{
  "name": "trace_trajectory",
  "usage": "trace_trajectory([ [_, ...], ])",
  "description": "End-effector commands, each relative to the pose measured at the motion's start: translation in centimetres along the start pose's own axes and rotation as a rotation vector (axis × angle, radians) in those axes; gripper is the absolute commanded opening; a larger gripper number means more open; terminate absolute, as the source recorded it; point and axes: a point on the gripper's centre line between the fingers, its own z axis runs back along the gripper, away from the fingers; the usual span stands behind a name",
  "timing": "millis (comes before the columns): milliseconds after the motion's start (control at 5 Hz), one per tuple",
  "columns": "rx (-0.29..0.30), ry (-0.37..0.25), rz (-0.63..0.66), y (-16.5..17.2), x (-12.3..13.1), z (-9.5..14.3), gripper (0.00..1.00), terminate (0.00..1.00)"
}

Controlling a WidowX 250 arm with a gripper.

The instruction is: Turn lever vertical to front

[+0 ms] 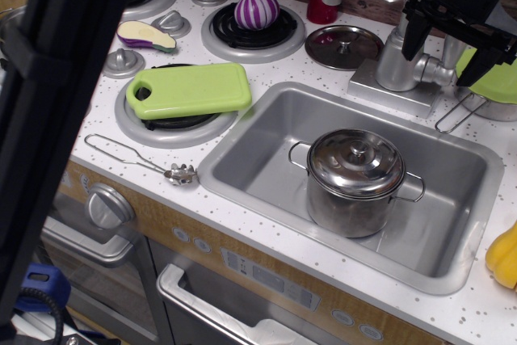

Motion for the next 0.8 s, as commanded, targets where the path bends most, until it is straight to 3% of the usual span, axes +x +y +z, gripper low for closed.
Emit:
trace_trajectory([
  [0, 0.000, 0.000, 0.000, 0.0, 0.0, 0.0, 1.00, 0.00],
  [200, -0.008, -0.032, 0.022, 0.1, 0.1, 0.6, 1.00, 0.00],
  [600, -0.008, -0.198, 0.030, 0.7, 1.3, 2.3, 1.00, 0.00],
])
